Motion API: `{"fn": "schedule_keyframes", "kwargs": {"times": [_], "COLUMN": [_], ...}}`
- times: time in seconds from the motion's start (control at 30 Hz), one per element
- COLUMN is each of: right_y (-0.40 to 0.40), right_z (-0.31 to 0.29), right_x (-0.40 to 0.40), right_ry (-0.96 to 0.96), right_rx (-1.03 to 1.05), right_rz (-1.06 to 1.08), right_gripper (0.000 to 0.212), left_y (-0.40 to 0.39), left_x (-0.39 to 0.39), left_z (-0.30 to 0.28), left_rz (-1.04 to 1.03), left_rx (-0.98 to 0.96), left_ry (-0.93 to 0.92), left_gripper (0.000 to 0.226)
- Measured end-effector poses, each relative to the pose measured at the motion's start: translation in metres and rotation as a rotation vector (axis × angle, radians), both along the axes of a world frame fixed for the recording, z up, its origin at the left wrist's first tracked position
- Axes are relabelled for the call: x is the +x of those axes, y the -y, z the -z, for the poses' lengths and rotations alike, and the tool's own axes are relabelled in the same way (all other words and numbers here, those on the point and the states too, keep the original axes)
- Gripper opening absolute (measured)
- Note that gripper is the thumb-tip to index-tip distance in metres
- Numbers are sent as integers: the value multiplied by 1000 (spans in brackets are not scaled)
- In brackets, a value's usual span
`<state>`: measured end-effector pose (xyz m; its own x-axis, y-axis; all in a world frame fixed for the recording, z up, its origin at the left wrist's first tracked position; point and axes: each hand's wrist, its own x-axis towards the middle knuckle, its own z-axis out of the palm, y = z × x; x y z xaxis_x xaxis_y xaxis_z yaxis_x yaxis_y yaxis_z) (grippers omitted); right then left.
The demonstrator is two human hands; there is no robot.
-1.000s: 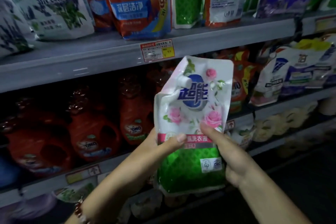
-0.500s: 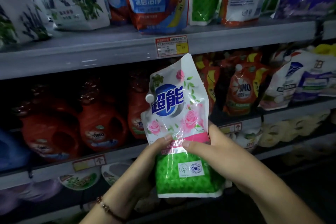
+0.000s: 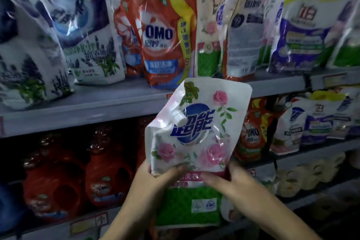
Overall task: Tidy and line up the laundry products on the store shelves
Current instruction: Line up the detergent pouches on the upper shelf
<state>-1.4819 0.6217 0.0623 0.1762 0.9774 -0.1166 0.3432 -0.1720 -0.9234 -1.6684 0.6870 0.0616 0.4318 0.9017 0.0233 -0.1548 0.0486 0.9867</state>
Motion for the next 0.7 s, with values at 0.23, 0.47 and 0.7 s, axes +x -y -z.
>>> {"fn": "schedule_keyframes", "kwargs": {"times": [0.23, 0.47, 0.7], "right_y": [-4, -27, -78], "right_z": [-69, -135, -181], "right_x": [12, 32, 45], "right_ry": [232, 350, 338], "right_rx": [287, 446, 491], "right_rz": [74, 165, 283], "right_gripper": [40, 69, 77], "left_y": [-9, -17, -25], "left_x": [2, 1, 11], "left_z": [-48, -84, -119], "left_rz": [-105, -119, -138], "left_rx": [155, 263, 292], "left_ry": [99, 206, 356], "left_gripper": [42, 50, 37]}}
